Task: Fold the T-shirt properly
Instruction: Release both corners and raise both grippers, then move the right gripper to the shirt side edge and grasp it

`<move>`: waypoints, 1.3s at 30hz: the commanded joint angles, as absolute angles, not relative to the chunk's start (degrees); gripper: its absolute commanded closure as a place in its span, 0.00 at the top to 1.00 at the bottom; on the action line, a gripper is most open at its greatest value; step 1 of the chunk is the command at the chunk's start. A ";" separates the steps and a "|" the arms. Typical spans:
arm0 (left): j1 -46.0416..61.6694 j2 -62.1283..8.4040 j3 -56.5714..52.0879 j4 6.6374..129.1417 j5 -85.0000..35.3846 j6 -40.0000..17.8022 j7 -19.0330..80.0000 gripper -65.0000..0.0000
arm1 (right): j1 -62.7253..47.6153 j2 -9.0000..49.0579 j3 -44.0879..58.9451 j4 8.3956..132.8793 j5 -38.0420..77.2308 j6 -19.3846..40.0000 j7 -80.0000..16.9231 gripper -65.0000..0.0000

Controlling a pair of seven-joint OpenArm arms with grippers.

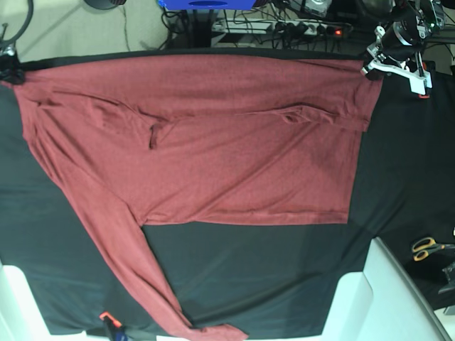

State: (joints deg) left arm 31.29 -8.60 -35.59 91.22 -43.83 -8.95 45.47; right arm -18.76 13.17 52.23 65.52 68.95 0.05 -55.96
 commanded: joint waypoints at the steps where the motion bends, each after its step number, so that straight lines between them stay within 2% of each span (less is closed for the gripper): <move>1: 31.52 -9.36 -36.26 91.91 -43.82 -8.75 44.35 0.00 | -19.03 14.29 53.23 66.07 69.76 0.48 -55.69 0.16; 2: 31.52 -9.36 -36.26 91.91 -43.82 -8.75 44.35 0.00 | -19.03 14.29 53.23 66.07 69.76 0.48 -55.69 0.23; 5: 31.43 -9.36 -36.35 91.91 -43.82 -8.75 44.35 0.33 | -19.03 14.29 53.23 66.24 69.76 0.48 -55.69 0.47; 7: 31.43 -9.36 -37.58 91.91 -43.82 -8.75 44.35 0.51 | -19.03 14.29 53.32 66.24 69.76 0.48 -55.60 0.59; 10: 31.43 -8.40 -40.31 91.91 -43.65 -8.75 44.35 0.67 | -19.03 14.20 55.96 66.24 69.85 0.48 -55.60 0.60; 12: 31.43 -8.31 -42.24 91.91 -43.56 -8.75 44.35 0.70 | -18.95 13.67 57.10 66.42 69.76 0.48 -55.60 0.60; 20: 30.02 -8.75 -52.35 90.15 -43.56 -8.84 44.35 0.70 | -18.15 15.25 60.70 66.51 66.15 0.48 -55.60 0.61; 25: 29.41 -12.00 -55.69 91.12 -43.56 -8.84 44.70 0.69 | -13.49 20.00 60.97 66.51 58.86 1.01 -56.04 0.60; 28: 29.41 -13.67 -55.69 92.00 -43.56 -8.75 44.79 0.69 | -9.27 23.43 56.22 67.91 54.81 2.33 -55.69 0.60; 31: 29.32 -13.67 -55.69 92.35 -43.74 -8.75 44.79 0.68 | -5.23 26.15 47.87 70.90 51.74 8.13 -53.93 0.60; 32: 29.23 -13.67 -55.60 92.44 -43.82 -8.92 44.79 0.66 | -3.56 26.95 45.05 70.90 50.42 9.98 -52.97 0.60; 34: 28.35 -13.67 -54.99 92.44 -44.00 -9.10 44.88 0.55 | 0.40 27.82 38.64 68.88 46.11 13.32 -50.07 0.60; 39: 26.77 -14.29 -51.82 92.35 -44.00 -9.10 47.96 0.17 | 12.09 27.65 30.29 54.90 36.26 15.78 -42.07 0.60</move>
